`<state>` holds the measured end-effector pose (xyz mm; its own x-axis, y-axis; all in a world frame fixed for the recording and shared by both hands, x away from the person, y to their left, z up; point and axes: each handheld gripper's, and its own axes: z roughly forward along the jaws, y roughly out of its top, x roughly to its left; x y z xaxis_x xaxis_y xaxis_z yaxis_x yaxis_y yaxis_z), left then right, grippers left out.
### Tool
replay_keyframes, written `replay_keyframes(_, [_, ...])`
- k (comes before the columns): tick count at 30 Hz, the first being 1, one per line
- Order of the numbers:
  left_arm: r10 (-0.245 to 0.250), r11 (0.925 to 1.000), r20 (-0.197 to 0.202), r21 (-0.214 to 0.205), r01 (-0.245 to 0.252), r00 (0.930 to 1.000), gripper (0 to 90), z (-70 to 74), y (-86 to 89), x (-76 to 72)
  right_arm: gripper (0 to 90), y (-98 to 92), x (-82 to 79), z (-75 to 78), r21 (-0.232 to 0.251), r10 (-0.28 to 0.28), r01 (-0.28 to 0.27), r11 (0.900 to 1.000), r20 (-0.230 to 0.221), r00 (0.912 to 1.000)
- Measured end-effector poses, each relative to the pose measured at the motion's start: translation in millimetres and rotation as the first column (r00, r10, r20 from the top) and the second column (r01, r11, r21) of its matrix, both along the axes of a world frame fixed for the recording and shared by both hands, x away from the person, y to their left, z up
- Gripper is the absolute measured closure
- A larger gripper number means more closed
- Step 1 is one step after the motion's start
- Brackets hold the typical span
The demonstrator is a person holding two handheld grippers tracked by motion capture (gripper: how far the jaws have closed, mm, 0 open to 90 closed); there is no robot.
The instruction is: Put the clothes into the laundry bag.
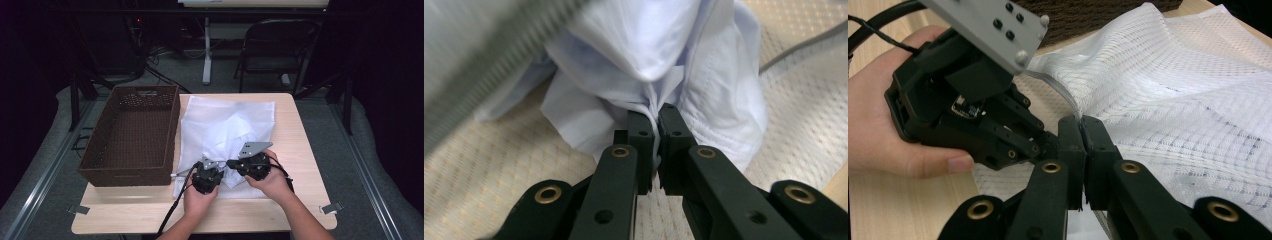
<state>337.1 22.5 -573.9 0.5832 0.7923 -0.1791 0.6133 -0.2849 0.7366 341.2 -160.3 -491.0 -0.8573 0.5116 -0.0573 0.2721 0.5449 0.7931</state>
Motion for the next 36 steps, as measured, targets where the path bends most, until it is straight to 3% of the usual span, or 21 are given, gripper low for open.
replay_keyframes(12, [0.034,0.9988,0.009,-0.035,-0.034,0.9994,86.5,12.4,3.2,11.4,88.4,1.2,-0.9,0.5,-0.002,0.007,-0.007,1.0,-0.001,1.0])
replay_keyframes(36, [0.094,0.9931,0.015,-0.072,-0.093,0.9955,86.3,14.4,2.6,28.3,88.4,6.1,-4.5,2.1,-0.004,0.029,-0.029,0.9996,0.0,0.9996])
